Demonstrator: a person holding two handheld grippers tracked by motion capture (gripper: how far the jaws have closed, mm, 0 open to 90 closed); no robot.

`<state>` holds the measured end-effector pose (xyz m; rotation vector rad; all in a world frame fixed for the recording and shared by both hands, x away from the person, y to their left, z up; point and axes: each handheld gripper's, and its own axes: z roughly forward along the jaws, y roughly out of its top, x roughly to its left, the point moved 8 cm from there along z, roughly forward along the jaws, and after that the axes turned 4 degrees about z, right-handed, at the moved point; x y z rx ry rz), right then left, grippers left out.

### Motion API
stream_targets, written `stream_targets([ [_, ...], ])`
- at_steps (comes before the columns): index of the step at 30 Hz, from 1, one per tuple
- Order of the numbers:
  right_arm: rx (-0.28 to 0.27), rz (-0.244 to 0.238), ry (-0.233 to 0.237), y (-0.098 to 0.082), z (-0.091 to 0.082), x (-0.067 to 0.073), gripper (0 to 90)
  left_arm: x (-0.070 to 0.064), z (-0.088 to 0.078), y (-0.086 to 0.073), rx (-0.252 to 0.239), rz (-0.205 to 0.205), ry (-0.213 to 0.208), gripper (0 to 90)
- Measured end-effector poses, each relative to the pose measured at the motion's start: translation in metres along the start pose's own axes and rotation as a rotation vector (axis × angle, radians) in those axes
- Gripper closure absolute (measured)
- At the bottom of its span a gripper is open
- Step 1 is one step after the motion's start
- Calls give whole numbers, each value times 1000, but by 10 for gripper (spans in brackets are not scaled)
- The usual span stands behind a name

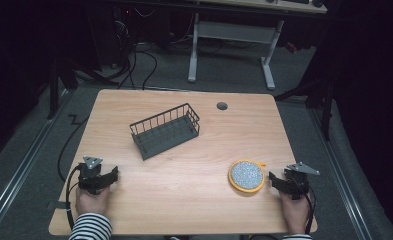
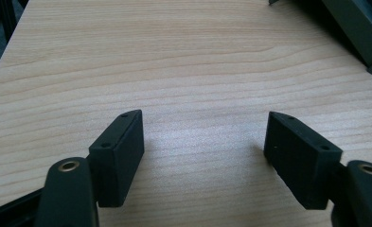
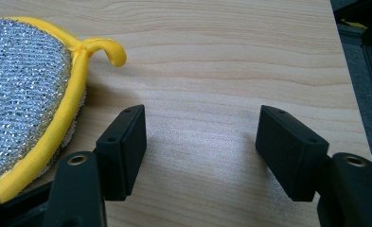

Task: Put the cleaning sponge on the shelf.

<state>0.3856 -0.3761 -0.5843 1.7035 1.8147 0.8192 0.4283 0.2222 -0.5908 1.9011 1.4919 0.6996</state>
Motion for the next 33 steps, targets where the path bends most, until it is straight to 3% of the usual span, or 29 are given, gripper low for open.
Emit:
stream_targets([
  [33, 4, -3, 3, 0, 0, 1, 329, -3, 1, 2, -4, 6, -3, 318],
])
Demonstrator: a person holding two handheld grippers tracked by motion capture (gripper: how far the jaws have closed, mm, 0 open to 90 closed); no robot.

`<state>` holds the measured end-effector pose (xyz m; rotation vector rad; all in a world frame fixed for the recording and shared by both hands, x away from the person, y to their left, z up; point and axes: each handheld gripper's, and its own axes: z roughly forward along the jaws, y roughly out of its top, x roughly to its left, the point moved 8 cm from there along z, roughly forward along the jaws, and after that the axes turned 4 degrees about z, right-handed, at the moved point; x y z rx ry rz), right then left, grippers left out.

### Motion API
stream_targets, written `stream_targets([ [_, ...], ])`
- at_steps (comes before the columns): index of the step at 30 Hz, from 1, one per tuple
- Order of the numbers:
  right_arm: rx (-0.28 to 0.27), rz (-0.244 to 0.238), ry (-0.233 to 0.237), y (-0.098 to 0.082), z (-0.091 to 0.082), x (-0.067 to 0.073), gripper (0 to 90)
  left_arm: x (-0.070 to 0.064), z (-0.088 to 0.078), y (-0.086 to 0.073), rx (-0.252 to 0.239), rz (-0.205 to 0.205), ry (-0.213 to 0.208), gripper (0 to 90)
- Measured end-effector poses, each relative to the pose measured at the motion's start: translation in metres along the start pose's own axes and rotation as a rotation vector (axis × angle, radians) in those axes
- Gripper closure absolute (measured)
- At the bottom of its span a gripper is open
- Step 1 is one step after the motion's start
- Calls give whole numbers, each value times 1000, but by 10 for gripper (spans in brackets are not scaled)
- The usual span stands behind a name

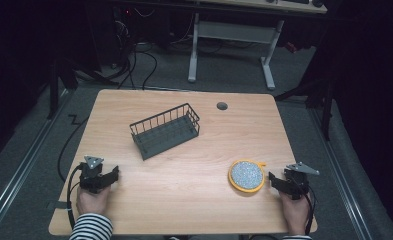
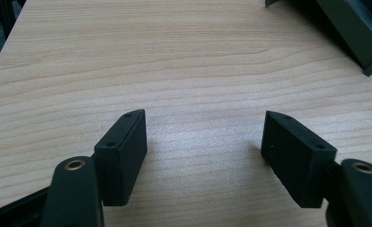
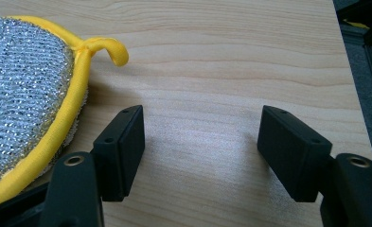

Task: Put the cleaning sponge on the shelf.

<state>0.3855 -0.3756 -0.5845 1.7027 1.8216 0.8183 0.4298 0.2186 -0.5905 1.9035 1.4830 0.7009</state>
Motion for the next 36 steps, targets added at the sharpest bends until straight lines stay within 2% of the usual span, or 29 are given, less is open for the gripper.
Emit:
stream_targets([
  [3, 0, 0, 0, 0, 0, 0, 329, 0, 0, 0, 5, 6, -5, 309],
  [9, 0, 0, 0, 0, 0, 0, 329, -2, -1, 1, -3, -26, -44, 297],
  [12, 0, 1, 1, 0, 0, 0, 329, -4, -4, 4, 8, -20, -53, 291],
  [17, 0, 2, 1, 0, 0, 0, 329, -9, -13, 16, -7, -14, -74, 287],
  [20, 0, 0, 1, 0, 0, 0, 329, -14, -21, 22, 0, -10, -103, 333],
  [22, 0, 1, 0, 0, 0, 0, 329, -18, -25, 28, -5, -20, -129, 347],
  [28, 0, -2, -1, 0, 0, 0, 328, -24, -32, 41, -17, -32, -169, 347],
  [34, 0, 0, -1, 0, 0, 0, 327, -29, -36, 51, 16, -8, -184, 385],
  [36, 0, -1, 0, 0, 0, 0, 327, -29, -39, 57, 6, -10, -191, 385],
])
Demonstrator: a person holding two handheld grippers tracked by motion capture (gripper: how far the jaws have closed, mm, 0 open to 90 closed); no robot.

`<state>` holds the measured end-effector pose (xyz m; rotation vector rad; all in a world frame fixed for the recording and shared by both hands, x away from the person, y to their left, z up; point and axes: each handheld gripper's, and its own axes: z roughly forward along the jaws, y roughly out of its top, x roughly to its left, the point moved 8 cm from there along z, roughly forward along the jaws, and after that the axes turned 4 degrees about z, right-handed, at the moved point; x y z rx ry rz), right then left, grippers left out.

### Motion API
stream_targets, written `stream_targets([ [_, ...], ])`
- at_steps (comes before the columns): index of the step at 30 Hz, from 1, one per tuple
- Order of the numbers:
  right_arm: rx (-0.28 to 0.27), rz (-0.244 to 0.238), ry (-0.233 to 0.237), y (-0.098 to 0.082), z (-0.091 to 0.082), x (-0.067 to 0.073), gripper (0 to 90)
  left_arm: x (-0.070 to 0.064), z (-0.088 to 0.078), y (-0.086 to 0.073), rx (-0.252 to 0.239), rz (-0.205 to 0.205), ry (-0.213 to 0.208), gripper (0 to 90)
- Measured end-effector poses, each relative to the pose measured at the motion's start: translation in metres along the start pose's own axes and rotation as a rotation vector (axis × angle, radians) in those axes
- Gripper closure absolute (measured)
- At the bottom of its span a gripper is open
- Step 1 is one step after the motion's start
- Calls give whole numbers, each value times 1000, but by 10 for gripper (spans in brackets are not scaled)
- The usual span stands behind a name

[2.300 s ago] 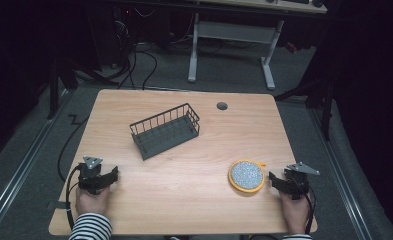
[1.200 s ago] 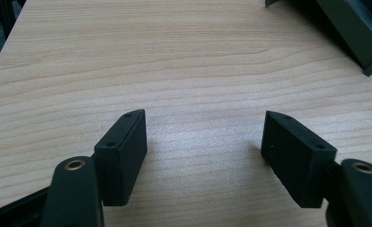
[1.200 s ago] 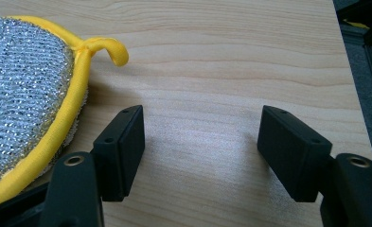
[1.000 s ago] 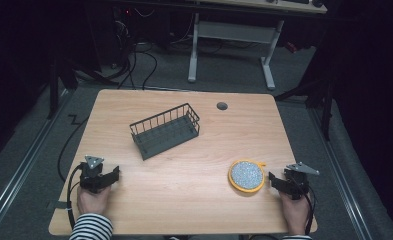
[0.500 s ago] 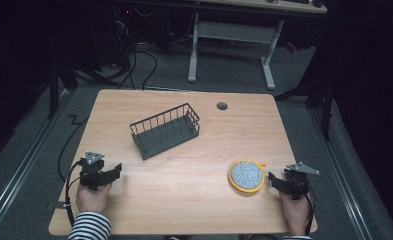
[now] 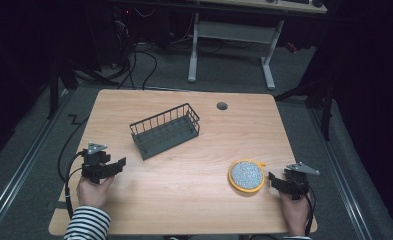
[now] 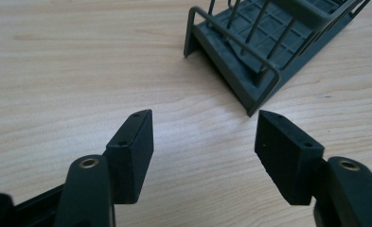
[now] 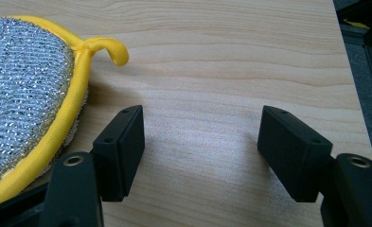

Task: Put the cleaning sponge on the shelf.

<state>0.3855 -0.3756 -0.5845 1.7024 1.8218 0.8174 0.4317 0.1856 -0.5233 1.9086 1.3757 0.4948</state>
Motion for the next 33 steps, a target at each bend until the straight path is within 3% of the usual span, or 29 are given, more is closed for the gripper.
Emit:
stream_targets([
  [4, 0, -2, -1, 0, 0, 0, 327, -3, -4, 13, -27, -9, -24, 390],
  [7, 1, -2, -2, 0, 0, 0, 326, -2, -3, 20, -16, 22, 6, 387],
  [9, 1, -2, -2, 0, 0, 0, 326, -3, -3, 25, -12, 28, 5, 387],
  [15, 0, -2, -1, 0, 0, 0, 326, -8, -4, 50, -30, 30, -26, 403],
  [21, 1, -2, -2, 0, 0, 0, 326, -5, 2, 71, -4, 34, -4, 400],
  [26, 1, -1, -3, 0, 0, 0, 326, -11, 6, 84, 27, 94, 13, 385],
  [33, 3, -1, -4, 0, 0, 0, 326, -12, 22, 99, 78, 110, 24, 411],
])
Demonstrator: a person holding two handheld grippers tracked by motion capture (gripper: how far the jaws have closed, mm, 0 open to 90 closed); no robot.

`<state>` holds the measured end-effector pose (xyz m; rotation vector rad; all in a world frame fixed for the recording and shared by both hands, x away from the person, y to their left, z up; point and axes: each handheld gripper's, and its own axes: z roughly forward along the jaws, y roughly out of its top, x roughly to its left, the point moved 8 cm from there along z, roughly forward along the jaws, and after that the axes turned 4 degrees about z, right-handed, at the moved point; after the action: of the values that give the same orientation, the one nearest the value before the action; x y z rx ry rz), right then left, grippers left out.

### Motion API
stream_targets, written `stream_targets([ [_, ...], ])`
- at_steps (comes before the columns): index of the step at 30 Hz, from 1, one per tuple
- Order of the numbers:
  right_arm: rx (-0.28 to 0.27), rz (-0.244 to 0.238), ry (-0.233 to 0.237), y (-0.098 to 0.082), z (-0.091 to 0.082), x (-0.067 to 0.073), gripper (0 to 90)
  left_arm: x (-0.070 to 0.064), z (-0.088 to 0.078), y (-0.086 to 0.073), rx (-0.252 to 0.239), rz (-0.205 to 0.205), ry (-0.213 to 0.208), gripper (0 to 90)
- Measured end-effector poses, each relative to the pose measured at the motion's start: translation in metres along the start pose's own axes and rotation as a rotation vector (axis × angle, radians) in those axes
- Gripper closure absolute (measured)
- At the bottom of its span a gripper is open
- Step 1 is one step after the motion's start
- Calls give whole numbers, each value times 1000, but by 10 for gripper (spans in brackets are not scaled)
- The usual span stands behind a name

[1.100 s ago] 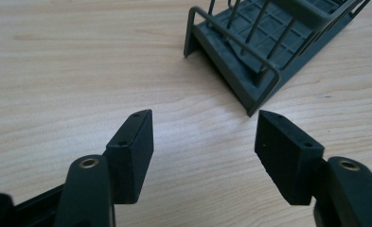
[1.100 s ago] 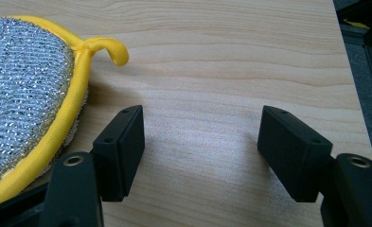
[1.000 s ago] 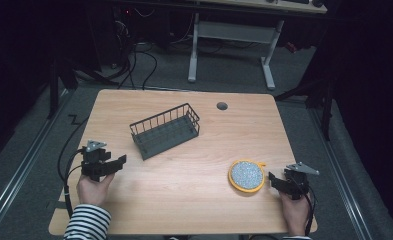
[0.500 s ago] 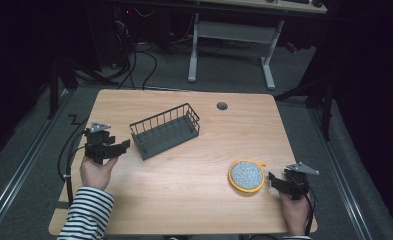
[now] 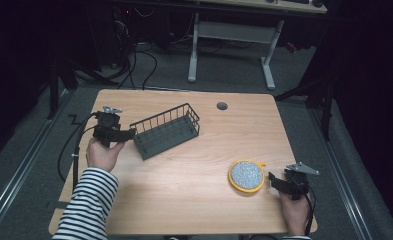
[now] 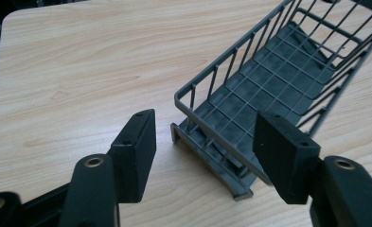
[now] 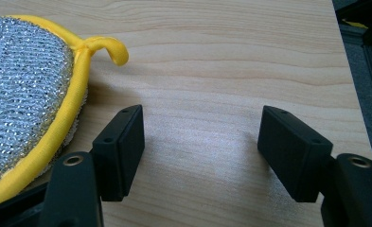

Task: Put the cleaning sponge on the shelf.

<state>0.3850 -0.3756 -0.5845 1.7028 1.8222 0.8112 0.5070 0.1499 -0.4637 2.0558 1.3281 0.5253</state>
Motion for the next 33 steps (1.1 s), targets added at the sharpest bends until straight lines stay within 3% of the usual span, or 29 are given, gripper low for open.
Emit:
stream_targets([
  [15, -1, 1, 0, 0, 0, 0, 325, 3, 32, 3, 82, 32, 37, 429],
  [22, -1, 1, 0, 0, 0, 0, 326, -3, 39, 2, 87, 56, 25, 470],
  [25, -1, 1, 0, 0, 0, 0, 326, -3, 40, 0, 88, 78, 45, 502],
  [33, 0, 1, 0, 0, 0, 0, 326, -2, 44, -4, 90, 68, 48, 538],
])
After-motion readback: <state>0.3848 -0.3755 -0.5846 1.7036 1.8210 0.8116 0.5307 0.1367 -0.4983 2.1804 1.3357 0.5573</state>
